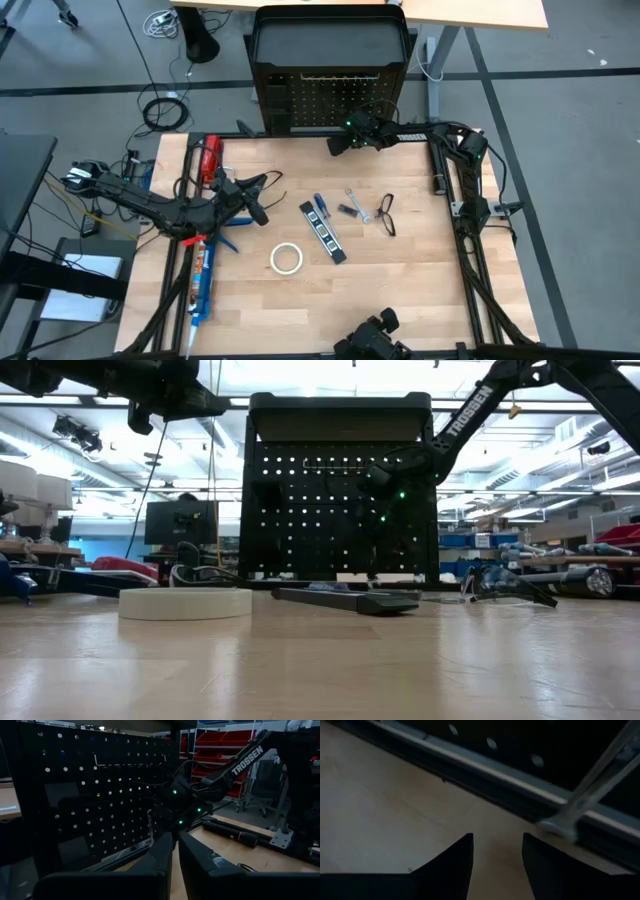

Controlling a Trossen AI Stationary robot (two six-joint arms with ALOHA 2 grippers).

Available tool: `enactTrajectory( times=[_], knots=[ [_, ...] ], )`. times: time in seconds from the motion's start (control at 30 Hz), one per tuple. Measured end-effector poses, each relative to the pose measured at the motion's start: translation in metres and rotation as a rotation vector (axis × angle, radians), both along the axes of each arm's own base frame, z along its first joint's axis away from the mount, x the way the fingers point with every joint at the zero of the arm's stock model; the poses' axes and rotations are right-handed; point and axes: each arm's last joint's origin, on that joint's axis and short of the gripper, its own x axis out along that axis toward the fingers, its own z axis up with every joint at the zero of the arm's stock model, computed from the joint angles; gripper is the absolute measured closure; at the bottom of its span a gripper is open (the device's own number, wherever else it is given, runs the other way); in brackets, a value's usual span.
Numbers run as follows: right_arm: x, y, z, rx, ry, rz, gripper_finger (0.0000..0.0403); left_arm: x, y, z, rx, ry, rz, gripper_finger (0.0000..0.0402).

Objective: Hang tools onto peg board
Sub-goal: Unhang the wrench from the black pegboard

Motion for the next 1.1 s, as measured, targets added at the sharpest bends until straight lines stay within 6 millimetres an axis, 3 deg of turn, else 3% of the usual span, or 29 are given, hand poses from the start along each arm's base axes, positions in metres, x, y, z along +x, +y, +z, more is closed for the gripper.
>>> enactTrajectory(
  times=[0.23, 0.4, 1.1],
  knots=[
    [-0.022, 0.016, 0.009, -0.061, -0.029, -0.021, 0.0233, -0.001, 0.001, 0.001, -0.001, -0.001, 0.023, 0.0365],
    [-0.041, 0.029, 0.001, -0.101, -0.083, -0.058, 0.0233, -0.001, 0.002, 0.001, 0.0, -0.001, 0.032, 0.0365],
    [-0.039, 0.01, 0.001, -0.167, -0.075, -0.15, 0.0233, 0.0, 0.004, 0.001, 0.0, -0.004, 0.007, 0.0365]
  ],
)
